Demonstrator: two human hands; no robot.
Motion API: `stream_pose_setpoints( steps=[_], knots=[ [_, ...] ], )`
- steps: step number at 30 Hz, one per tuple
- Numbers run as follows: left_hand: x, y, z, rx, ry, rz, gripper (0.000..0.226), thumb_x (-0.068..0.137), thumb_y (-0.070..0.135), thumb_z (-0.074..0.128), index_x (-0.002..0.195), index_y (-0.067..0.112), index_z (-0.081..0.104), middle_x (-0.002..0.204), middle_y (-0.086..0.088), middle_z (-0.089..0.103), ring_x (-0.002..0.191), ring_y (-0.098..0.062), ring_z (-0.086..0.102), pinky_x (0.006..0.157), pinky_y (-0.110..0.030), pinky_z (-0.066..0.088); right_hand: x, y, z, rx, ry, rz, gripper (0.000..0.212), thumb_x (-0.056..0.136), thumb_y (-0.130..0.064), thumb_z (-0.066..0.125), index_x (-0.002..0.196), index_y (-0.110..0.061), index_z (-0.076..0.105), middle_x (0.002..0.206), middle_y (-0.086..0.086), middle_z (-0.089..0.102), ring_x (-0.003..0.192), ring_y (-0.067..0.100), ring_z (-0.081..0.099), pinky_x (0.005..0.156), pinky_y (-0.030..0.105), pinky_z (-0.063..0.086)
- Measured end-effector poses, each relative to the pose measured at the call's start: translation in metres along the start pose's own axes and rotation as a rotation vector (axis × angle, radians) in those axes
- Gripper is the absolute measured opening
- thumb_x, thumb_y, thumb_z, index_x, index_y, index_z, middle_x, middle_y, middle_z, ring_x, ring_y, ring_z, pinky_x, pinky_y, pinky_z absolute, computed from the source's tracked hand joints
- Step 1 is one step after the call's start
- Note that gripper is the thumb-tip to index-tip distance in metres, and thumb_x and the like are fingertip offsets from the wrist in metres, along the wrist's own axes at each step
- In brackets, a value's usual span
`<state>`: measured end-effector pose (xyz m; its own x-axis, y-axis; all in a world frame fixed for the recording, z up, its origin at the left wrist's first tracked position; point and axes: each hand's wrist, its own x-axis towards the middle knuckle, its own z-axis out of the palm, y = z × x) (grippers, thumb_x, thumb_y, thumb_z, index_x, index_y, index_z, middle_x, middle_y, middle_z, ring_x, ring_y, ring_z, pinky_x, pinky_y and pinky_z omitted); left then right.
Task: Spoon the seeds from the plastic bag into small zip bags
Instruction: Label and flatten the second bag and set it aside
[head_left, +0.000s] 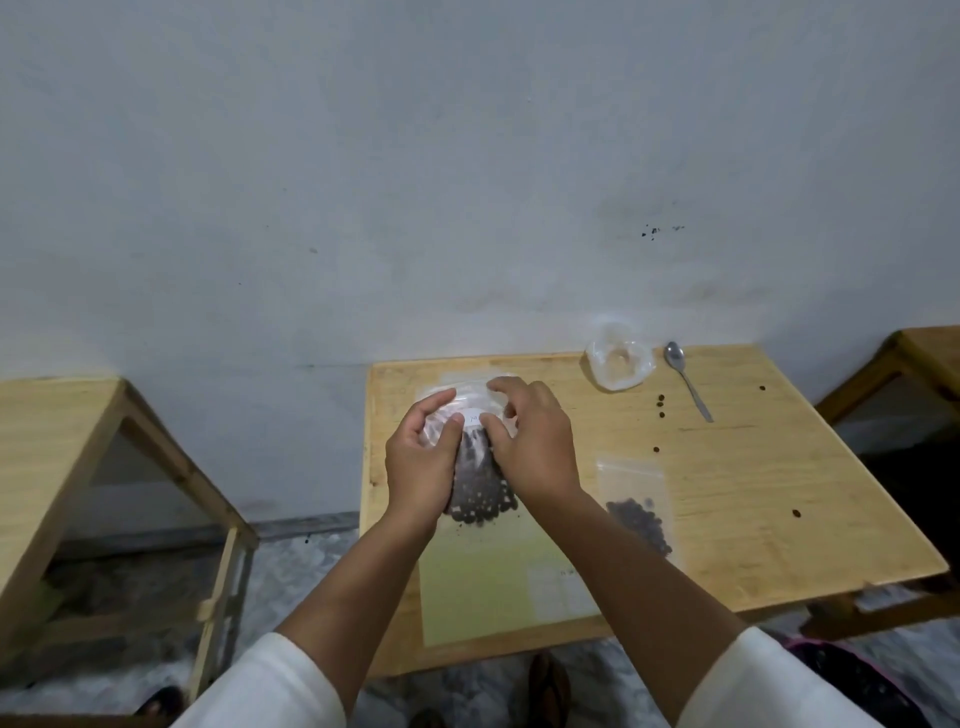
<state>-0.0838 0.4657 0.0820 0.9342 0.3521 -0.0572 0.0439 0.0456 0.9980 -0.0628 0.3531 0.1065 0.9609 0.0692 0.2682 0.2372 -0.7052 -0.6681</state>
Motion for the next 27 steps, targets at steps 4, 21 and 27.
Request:
stream_pose_setpoints(
  steps=[4, 21, 27],
  knots=[
    [0.003, 0.002, 0.001, -0.021, 0.021, -0.019, 0.026, 0.088, 0.025, 0.063, 0.099, 0.048, 0.064, 0.11, 0.006, 0.068, 0.108, -0.021, 0.062, 0.096, -0.048, 0.048, -0.016, 0.002, 0.011, -0.076, 0.048, -0.265, 0.031, 0.088, -0.012, 0.049, 0.115, -0.014, 0.065, 0.077, 0.0, 0.041, 0.075, 0.016, 0.043, 0.059, 0.022, 0.034],
    [0.01, 0.0, -0.009, -0.019, 0.024, 0.008, 0.03, 0.09, 0.023, 0.061, 0.094, 0.053, 0.063, 0.112, 0.012, 0.066, 0.109, -0.019, 0.061, 0.097, -0.044, 0.048, -0.024, 0.002, 0.025, -0.117, 0.081, -0.175, 0.045, 0.09, -0.018, 0.035, 0.126, 0.0, 0.055, 0.083, 0.011, 0.058, 0.081, 0.025, 0.05, 0.063, 0.032, 0.048],
    [0.029, -0.006, -0.003, -0.039, 0.039, -0.02, 0.028, 0.09, 0.022, 0.061, 0.096, 0.049, 0.064, 0.116, 0.013, 0.063, 0.112, -0.016, 0.059, 0.098, -0.044, 0.048, -0.021, 0.014, 0.029, -0.24, 0.077, -0.296, 0.04, 0.088, -0.026, 0.048, 0.113, 0.0, 0.064, 0.077, 0.009, 0.057, 0.071, 0.023, 0.051, 0.056, 0.027, 0.045]
  ],
)
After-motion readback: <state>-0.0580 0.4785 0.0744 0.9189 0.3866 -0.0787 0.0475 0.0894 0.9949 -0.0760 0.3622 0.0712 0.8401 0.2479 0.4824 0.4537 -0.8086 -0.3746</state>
